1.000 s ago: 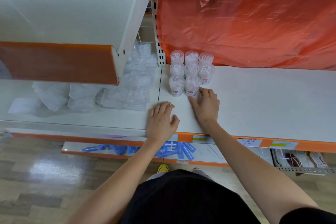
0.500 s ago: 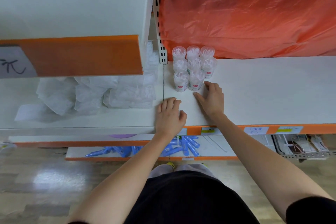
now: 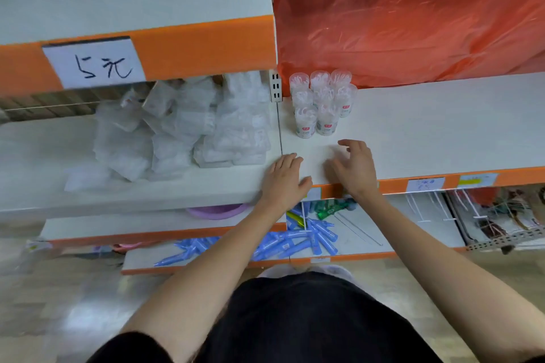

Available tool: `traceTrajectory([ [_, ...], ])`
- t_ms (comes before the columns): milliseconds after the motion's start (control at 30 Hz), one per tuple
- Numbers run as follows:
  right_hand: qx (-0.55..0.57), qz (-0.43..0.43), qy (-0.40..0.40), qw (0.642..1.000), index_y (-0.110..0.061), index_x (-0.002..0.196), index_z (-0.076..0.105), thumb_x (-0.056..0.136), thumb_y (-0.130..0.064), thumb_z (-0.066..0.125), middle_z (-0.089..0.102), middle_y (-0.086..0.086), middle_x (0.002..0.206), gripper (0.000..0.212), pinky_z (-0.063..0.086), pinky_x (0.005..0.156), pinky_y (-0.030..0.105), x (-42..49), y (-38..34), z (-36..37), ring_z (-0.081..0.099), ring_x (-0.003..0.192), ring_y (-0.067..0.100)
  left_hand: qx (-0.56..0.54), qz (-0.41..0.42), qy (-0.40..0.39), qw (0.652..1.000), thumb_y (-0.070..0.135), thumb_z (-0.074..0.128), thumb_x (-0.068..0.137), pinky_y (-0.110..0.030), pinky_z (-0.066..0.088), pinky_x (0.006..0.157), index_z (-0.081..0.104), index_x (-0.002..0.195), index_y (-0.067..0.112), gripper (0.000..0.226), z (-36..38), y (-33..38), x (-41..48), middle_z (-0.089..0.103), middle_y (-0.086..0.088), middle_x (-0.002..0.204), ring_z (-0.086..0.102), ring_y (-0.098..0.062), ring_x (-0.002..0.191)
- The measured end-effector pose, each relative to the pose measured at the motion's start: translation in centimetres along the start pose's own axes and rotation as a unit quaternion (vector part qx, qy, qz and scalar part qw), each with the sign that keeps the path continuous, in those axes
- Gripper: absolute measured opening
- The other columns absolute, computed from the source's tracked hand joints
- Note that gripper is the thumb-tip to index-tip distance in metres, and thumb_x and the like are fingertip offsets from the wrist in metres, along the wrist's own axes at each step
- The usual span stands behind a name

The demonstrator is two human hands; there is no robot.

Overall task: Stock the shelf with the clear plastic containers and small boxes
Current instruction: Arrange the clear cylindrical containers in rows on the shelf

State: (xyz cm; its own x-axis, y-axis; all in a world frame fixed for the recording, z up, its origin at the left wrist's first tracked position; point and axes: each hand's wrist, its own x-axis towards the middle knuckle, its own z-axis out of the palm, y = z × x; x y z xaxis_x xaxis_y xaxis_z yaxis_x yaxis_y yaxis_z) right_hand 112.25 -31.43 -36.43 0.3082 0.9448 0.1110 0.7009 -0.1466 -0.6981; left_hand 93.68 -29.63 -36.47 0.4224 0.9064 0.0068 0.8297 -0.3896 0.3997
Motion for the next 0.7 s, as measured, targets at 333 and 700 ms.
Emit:
traceTrajectory([
  [333, 0.039, -0.069, -0.035, 0.996, -0.011, 0.123, 0.059, 0.089, -0.013, 0.060, 0.054, 0.008, 0.124, 0.035, 0.040, 0.102, 0.038, -5.4, -5.0, -1.0, 0.050, 0.118, 0.027, -0.004, -0.036, 0.080, 0.996, 0.038, 0.057, 0.093, -0.030, 0.021, 0.111, 0.048, 0.138, 0.010, 0.053, -4.3, -0.3, -7.4, 0.045, -0.006, 0.145, 0.038, -0.022, 0.135],
  [700, 0.075, -0.131, -0.097, 0.984, -0.011, 0.122, 0.059, 0.091, -0.016, 0.060, 0.055, 0.008, 0.123, 0.032, 0.041, 0.101, 0.037, -8.4, -13.7, 3.1, 0.051, 0.118, 0.026, 0.059, -0.114, 0.206, 0.970, 0.041, 0.045, 0.082, -0.034, 0.033, 0.099, 0.061, 0.119, 0.008, 0.052, -12.1, -9.1, -16.2, 0.060, -0.008, 0.124, 0.053, -0.028, 0.117],
])
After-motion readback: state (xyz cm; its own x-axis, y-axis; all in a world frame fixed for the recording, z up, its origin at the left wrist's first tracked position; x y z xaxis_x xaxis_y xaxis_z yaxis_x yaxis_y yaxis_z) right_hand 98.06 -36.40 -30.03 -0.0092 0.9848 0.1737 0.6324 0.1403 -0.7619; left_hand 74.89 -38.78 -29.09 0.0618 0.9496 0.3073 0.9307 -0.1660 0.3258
